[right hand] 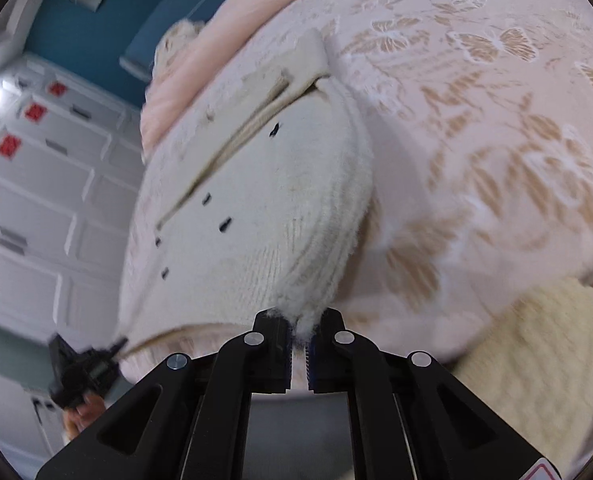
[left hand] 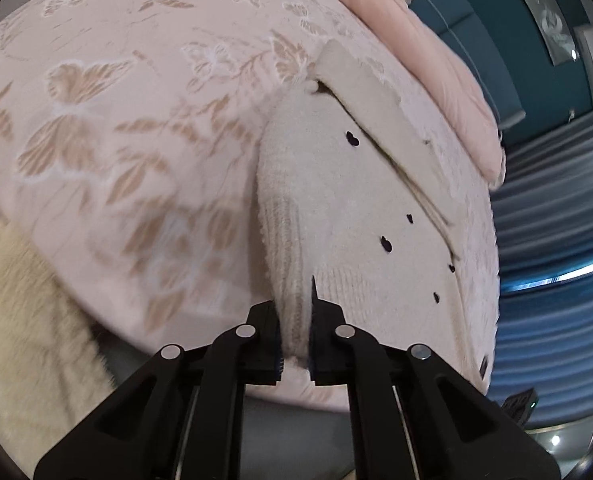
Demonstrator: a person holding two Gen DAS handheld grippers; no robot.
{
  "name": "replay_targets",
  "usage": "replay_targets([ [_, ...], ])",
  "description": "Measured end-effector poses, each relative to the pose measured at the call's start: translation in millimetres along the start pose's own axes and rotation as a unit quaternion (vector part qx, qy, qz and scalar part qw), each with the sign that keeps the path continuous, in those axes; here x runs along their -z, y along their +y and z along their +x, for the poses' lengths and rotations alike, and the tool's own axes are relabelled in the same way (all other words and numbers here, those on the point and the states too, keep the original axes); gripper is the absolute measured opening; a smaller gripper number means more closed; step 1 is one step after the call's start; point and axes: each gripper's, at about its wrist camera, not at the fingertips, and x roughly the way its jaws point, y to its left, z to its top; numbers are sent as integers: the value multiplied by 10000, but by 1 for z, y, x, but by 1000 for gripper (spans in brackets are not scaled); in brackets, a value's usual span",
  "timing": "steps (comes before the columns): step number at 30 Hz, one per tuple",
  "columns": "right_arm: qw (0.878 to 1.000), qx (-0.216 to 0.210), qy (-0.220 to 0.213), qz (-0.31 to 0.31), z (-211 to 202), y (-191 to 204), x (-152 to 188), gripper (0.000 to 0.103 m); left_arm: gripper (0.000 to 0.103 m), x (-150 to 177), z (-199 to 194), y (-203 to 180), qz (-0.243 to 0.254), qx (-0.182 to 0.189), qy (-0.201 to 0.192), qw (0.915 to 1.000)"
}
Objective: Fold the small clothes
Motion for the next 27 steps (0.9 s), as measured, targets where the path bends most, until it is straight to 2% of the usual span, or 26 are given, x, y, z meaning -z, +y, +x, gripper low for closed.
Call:
replay_targets([
  [6,9927,503,901,-628,-21,-7,56,5,7,59,-24,21,288,-331,490,9978],
  [10,9850,647,1460,-659,-47,-15,92,5,7,102,-58,33,334,-425,914,9943],
  [12,9817,669,1635,-708,-66,-15,106,5,7,114,-79,33,452,-528,1023,9923],
  [15,9815,589,1692,-670,-90,-6,113,5,7,119,-109,31,365,-580,1168,9908],
  [17,9856,452,1481,-679,-106,5,104,5,7,109,-126,18,458,-555,1015,9922],
  [18,9894,279,1255,-671,-110,13,88,5,7,100,-129,9,548,-481,878,9935],
  [20,9932,65,815,-825,-111,27,56,5,7,70,-126,-19,833,-108,522,9951],
  [21,9947,-95,463,-915,-107,35,29,5,7,53,-120,-34,1094,-50,294,9936],
  [24,9956,-363,-194,-845,-84,42,-29,5,7,5,-85,-78,1663,-27,-300,9856],
  [26,9947,-421,-566,-744,-52,43,-70,5,7,-28,-53,-96,1797,-197,-561,9819],
  [27,9949,-413,-616,-691,-41,43,-78,5,7,-42,-37,-100,1730,-208,-566,9831],
])
